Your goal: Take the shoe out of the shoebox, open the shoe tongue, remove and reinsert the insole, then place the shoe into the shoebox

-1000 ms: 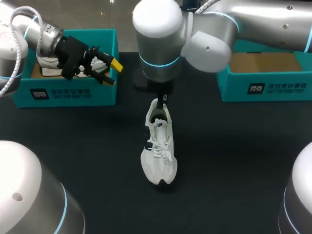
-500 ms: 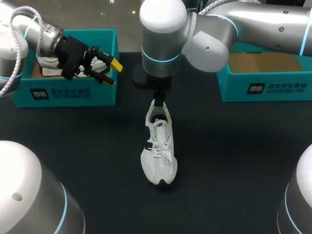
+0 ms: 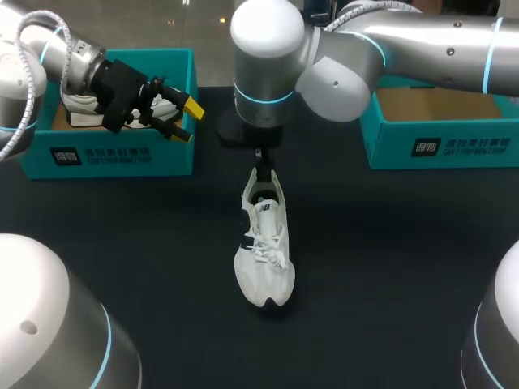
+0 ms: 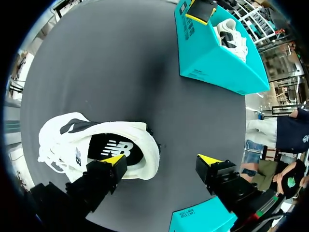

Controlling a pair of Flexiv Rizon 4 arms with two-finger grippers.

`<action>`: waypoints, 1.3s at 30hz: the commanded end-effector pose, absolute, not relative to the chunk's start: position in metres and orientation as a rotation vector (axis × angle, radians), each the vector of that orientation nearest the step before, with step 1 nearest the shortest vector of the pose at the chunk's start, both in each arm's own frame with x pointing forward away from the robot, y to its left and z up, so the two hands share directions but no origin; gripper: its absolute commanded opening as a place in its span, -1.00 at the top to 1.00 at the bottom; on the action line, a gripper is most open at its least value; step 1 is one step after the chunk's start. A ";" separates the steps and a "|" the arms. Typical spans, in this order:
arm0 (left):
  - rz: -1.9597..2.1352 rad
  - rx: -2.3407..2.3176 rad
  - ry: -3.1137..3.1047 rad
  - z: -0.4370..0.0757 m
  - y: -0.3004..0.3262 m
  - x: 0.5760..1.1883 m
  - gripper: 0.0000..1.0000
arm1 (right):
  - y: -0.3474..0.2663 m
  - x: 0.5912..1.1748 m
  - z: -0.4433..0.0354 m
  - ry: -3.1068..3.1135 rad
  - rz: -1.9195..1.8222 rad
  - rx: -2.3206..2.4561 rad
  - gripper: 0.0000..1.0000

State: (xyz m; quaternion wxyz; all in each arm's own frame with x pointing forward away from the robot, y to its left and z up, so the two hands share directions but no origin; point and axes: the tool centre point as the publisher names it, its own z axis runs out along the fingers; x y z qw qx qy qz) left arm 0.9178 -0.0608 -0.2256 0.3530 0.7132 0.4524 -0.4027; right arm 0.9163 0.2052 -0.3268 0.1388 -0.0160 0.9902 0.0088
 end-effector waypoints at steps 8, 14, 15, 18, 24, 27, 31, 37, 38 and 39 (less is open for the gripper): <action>-1.040 1.847 1.170 -0.226 -0.060 0.918 -1.00 | 0.203 0.926 -0.357 2.897 0.010 -0.097 -0.96; -1.040 1.847 1.170 -0.226 -0.060 0.918 -1.00 | 0.202 0.929 -0.366 2.910 0.000 -0.097 -0.89; -1.040 1.847 1.170 -0.226 -0.060 0.918 -1.00 | 0.202 0.930 -0.367 2.911 -0.001 -0.098 -0.88; -1.040 1.847 1.170 -0.226 -0.060 0.918 -1.00 | 0.202 0.930 -0.371 2.915 -0.001 -0.100 -0.84; -1.040 1.847 1.170 -0.226 -0.060 0.918 -1.00 | 0.204 0.930 -0.379 2.931 -0.006 -0.100 -0.68; -1.040 1.847 1.170 -0.226 -0.060 0.918 -1.00 | 0.204 0.930 -0.385 2.943 -0.012 -0.088 -0.56; -1.040 1.847 1.170 -0.226 -0.060 0.918 -1.00 | 0.203 0.930 -0.387 2.953 -0.025 -0.089 -0.15; -1.040 1.847 1.170 -0.226 -0.060 0.918 -1.00 | 0.204 0.928 -0.389 2.966 -0.045 -0.094 -0.05; -1.040 1.847 1.170 -0.226 -0.060 0.918 -1.00 | 0.204 0.928 -0.389 2.967 -0.047 -0.093 -0.02; -1.040 1.847 1.170 -0.226 -0.060 0.918 -1.00 | 0.204 0.927 -0.389 2.968 -0.052 -0.088 0.00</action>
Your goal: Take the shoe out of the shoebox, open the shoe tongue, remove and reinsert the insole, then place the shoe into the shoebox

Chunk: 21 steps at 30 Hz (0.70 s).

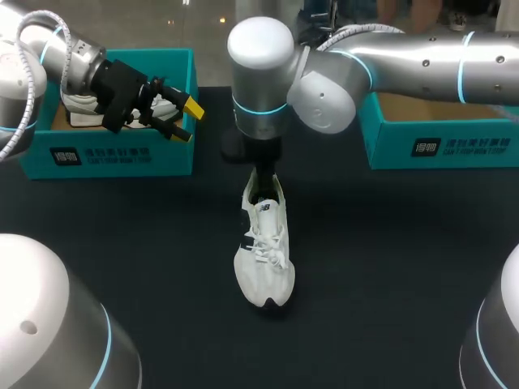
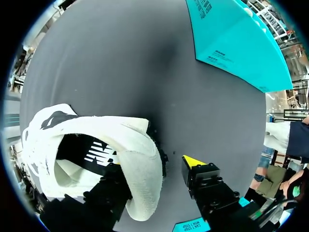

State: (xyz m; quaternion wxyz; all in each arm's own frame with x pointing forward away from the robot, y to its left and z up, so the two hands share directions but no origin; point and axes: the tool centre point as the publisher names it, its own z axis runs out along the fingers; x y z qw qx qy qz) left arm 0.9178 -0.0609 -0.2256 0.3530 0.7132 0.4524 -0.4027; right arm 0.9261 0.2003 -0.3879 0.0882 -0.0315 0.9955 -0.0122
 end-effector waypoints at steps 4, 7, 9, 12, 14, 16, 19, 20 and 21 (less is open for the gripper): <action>-1.040 1.847 1.170 -0.226 -0.060 0.918 -1.00 | 0.203 0.927 -0.391 2.971 -0.061 -0.072 0.10; -1.040 1.847 1.170 -0.226 -0.060 0.918 -1.00 | 0.204 0.926 -0.391 2.972 -0.073 -0.072 0.32; -1.040 1.847 1.170 -0.226 -0.060 0.918 -1.00 | 0.204 0.926 -0.392 2.973 -0.083 -0.066 0.41; -1.040 1.847 1.170 -0.226 -0.060 0.918 -1.00 | 0.204 0.925 -0.392 2.973 -0.087 -0.058 0.57; -1.040 1.847 1.170 -0.226 -0.060 0.918 -1.00 | 0.204 0.924 -0.393 2.974 -0.091 -0.051 0.62; -1.040 1.847 1.170 -0.226 -0.060 0.918 -1.00 | 0.204 0.924 -0.393 2.975 -0.094 -0.048 0.91; -1.040 1.847 1.170 -0.226 -0.060 0.918 -1.00 | 0.203 0.923 -0.393 2.974 -0.104 -0.038 1.00; -1.040 1.847 1.170 -0.226 -0.060 0.918 -1.00 | 0.202 0.923 -0.392 2.974 -0.110 -0.034 1.00; -1.040 1.847 1.170 -0.226 -0.060 0.918 -1.00 | 0.201 0.922 -0.391 2.974 -0.112 -0.029 1.00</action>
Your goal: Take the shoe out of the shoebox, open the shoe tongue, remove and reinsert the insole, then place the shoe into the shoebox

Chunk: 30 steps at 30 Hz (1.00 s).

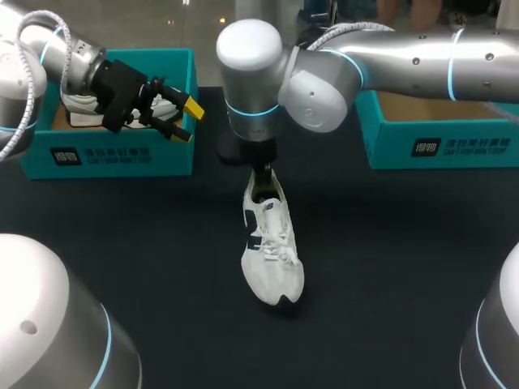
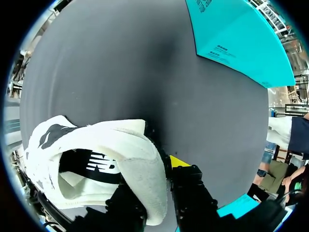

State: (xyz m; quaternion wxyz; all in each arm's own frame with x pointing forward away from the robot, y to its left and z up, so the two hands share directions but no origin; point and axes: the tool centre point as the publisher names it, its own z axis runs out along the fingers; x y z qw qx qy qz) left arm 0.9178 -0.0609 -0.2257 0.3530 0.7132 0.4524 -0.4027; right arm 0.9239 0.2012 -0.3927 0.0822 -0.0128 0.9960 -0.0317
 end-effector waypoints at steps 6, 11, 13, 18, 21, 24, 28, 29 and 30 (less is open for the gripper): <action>-1.040 1.847 1.170 -0.226 -0.060 0.918 -1.00 | 0.195 0.919 -0.371 2.973 -0.121 0.007 1.00; -1.040 1.847 1.170 -0.226 -0.060 0.918 -1.00 | 0.188 0.914 -0.343 2.998 -0.055 0.032 1.00; -1.040 1.847 1.170 -0.226 -0.060 0.918 -1.00 | 0.186 0.913 -0.332 2.999 -0.047 0.021 1.00; -1.040 1.847 1.170 -0.226 -0.060 0.918 -1.00 | 0.183 0.910 -0.304 2.985 -0.044 -0.009 1.00; -1.040 1.847 1.170 -0.226 -0.060 0.918 -1.00 | 0.179 0.909 -0.289 2.994 -0.044 -0.022 1.00; -1.040 1.847 1.170 -0.226 -0.060 0.918 -1.00 | 0.177 0.907 -0.275 3.022 -0.052 -0.031 1.00; -1.040 1.847 1.170 -0.226 -0.060 0.918 -1.00 | 0.176 0.905 -0.257 3.044 -0.039 -0.041 1.00; -1.040 1.847 1.170 -0.226 -0.060 0.918 -1.00 | 0.176 0.905 -0.251 3.046 -0.021 -0.041 1.00; -1.040 1.847 1.170 -0.226 -0.060 0.918 -1.00 | 0.176 0.904 -0.247 3.045 -0.021 -0.041 1.00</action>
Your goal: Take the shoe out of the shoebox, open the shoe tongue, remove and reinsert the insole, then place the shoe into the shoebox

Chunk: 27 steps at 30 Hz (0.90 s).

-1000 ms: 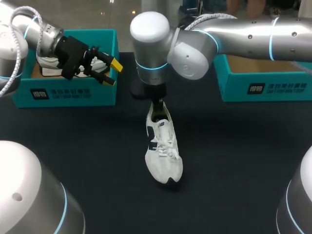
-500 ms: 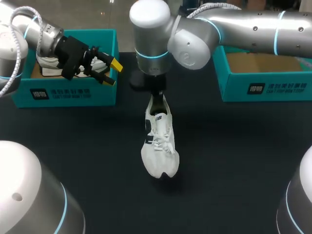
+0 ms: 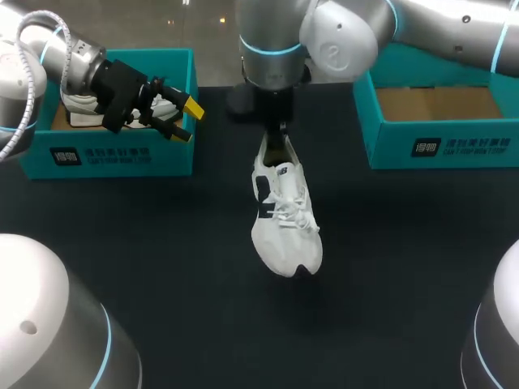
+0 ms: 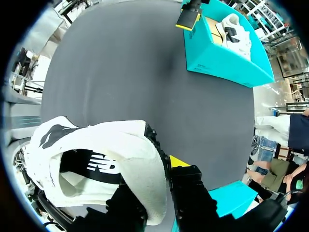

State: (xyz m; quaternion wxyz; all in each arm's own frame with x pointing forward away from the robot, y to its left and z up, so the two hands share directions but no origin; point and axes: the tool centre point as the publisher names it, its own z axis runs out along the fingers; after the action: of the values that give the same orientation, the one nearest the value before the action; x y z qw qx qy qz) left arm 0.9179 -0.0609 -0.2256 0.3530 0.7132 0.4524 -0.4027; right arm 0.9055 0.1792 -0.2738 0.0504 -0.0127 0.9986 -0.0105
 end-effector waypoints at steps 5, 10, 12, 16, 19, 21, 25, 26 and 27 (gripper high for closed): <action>-1.040 1.847 1.170 -0.226 -0.060 0.918 -1.00 | 0.171 0.906 -0.218 3.018 -0.036 -0.036 1.00; -1.040 1.847 1.170 -0.226 -0.060 0.918 -1.00 | 0.163 0.906 -0.193 2.985 -0.086 -0.045 1.00; -1.040 1.847 1.170 -0.226 -0.060 0.918 -1.00 | 0.162 0.907 -0.185 2.975 -0.094 -0.048 1.00; -1.040 1.847 1.170 -0.226 -0.060 0.918 -1.00 | 0.161 0.908 -0.174 2.960 -0.106 -0.069 1.00; -1.040 1.847 1.170 -0.226 -0.060 0.918 -1.00 | 0.162 0.909 -0.170 2.947 -0.116 -0.070 1.00; -1.040 1.847 1.170 -0.226 -0.060 0.918 -1.00 | 0.162 0.909 -0.170 2.947 -0.116 -0.070 1.00; -1.040 1.847 1.170 -0.226 -0.060 0.918 -1.00 | 0.162 0.909 -0.170 2.947 -0.116 -0.070 1.00; -1.040 1.847 1.170 -0.226 -0.060 0.918 -1.00 | 0.162 0.909 -0.170 2.947 -0.116 -0.070 1.00; -1.040 1.847 1.170 -0.226 -0.060 0.918 -1.00 | 0.162 0.909 -0.170 2.947 -0.116 -0.070 1.00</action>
State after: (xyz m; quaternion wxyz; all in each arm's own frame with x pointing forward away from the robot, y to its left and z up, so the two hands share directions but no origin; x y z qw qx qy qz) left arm 0.9179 -0.0609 -0.2256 0.3529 0.7132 0.4524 -0.4027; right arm 0.9090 0.1625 -0.1707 0.0963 -0.0234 0.9943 -0.0386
